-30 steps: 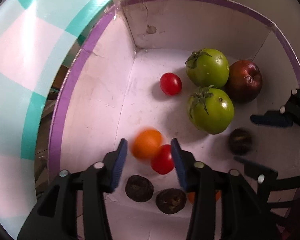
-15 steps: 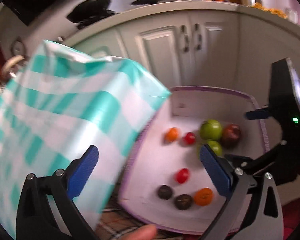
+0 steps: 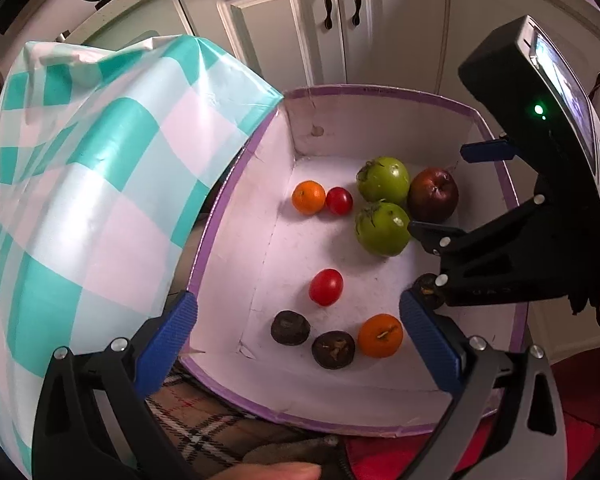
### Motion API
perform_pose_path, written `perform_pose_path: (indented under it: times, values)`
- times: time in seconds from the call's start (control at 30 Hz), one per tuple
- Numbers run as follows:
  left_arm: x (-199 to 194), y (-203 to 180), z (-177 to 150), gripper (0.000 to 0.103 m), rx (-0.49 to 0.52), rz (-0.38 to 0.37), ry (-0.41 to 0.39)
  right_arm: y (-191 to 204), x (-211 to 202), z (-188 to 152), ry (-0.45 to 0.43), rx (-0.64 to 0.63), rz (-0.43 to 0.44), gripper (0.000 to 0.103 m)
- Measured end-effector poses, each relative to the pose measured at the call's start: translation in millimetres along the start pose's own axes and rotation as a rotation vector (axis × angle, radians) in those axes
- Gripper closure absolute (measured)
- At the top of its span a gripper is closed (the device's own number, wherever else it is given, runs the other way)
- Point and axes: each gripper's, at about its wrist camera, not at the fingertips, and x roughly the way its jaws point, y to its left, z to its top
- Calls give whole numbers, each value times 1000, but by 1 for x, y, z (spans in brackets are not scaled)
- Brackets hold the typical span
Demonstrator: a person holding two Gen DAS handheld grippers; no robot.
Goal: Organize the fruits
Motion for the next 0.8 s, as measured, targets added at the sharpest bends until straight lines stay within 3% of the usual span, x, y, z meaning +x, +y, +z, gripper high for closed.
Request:
perform_pose_path:
  times: [0.8]
  values:
    - [6, 3, -5, 2, -11, 1, 28, 9, 7, -4, 17, -3, 17, 15]
